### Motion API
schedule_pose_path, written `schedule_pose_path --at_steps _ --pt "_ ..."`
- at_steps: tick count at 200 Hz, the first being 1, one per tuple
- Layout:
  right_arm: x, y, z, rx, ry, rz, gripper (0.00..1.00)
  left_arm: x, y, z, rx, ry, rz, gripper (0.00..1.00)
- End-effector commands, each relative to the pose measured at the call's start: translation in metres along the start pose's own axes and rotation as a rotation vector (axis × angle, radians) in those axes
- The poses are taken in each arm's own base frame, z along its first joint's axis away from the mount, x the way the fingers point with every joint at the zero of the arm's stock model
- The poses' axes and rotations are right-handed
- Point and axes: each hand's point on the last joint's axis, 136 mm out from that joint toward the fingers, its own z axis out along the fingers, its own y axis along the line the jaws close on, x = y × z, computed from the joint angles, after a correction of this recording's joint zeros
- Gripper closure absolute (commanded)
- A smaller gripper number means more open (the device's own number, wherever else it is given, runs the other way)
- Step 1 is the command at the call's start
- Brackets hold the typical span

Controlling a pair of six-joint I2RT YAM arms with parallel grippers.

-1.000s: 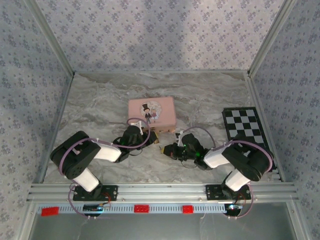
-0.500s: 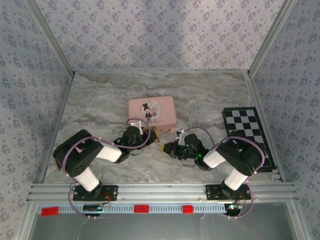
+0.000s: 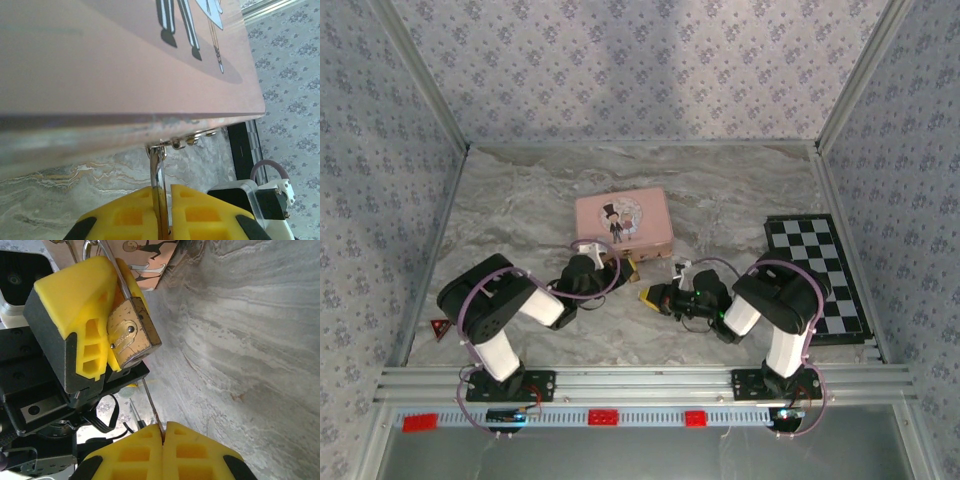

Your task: Unlock a padlock with a key

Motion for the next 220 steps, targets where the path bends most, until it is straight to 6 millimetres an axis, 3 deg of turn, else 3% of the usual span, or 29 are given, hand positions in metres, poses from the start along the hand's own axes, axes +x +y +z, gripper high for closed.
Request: schedule_pose_path --at_steps 1,36,149,185,220 --pt "0.002 0.005 -0.004 -0.030 0.008 -0.001 1.00 -0.006 -0.024 0.001 0.109 -0.003 -0.094 1.00" --pt "-0.003 0.003 -0.004 -0.027 0.012 0.011 1.00 -0.006 -0.023 0.002 0.113 -0.002 -0.102 1.00" --pt "-0.010 0.024 0.000 -0.085 0.019 0.003 1.00 -0.013 -0.032 -0.004 0.166 -0.038 -0.135 1.00" --pt "-0.014 0.039 0.001 -0.123 0.014 -0.013 1.00 -0.016 -0.031 -0.013 0.174 -0.080 -0.144 1.00" --pt "-0.014 0.036 0.004 -0.115 0.024 0.000 1.00 -0.018 -0.035 -0.014 0.196 -0.086 -0.154 1.00"
